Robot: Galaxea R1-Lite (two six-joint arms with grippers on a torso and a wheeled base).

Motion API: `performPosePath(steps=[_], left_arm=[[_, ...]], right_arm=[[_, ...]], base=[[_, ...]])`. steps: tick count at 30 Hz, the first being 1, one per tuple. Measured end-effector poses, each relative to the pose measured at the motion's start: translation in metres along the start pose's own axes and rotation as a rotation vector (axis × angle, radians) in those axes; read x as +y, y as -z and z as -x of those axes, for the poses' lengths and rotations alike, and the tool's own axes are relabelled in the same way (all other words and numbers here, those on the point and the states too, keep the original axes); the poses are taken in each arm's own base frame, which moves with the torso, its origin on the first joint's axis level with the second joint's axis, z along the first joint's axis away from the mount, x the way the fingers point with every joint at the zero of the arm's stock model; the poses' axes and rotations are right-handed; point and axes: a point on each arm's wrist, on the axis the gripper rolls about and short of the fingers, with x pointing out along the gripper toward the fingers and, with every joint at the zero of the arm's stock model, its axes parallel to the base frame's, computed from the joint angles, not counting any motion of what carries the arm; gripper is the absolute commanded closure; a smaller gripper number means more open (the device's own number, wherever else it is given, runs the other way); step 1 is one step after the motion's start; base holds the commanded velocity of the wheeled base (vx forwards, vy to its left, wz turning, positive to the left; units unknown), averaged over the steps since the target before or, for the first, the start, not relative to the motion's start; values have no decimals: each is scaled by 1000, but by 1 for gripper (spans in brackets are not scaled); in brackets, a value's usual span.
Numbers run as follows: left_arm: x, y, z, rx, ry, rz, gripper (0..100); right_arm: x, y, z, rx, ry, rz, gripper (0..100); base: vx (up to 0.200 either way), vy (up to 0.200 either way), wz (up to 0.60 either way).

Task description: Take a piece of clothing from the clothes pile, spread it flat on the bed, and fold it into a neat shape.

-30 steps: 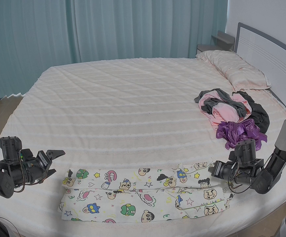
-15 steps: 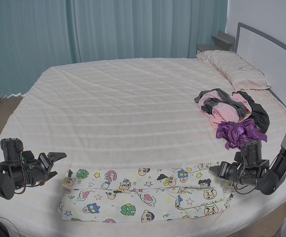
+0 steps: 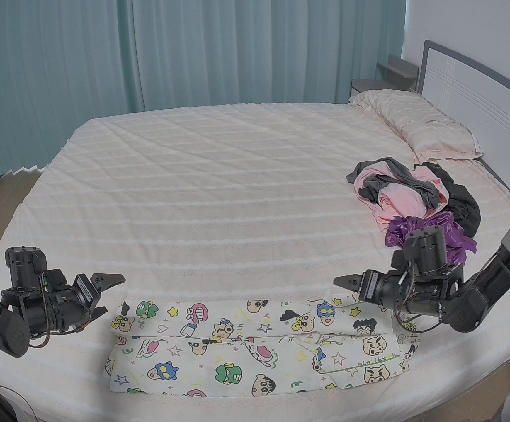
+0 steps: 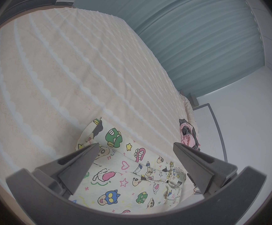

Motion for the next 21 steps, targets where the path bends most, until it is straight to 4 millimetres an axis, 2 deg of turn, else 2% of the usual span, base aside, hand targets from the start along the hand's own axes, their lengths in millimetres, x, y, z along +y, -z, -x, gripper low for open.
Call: performPosePath(steps=[6, 11, 17, 21], left_arm=[[1, 2, -3, 0, -20, -1, 0], [2, 5, -7, 10, -34, -3, 0], [-1, 8, -13, -15, -71, -18, 0], [-6, 5, -21, -80, -117, -36, 0]], right_arm=[[25, 19, -26, 69, -50, 4, 0], [33, 41, -45, 137, -51, 20, 0], [30, 54, -49, 177, -35, 27, 0], [29, 54, -45, 175, -34, 23, 0]], base=[[0, 0, 0], [0, 0, 0], [0, 0, 0], [0, 0, 0]])
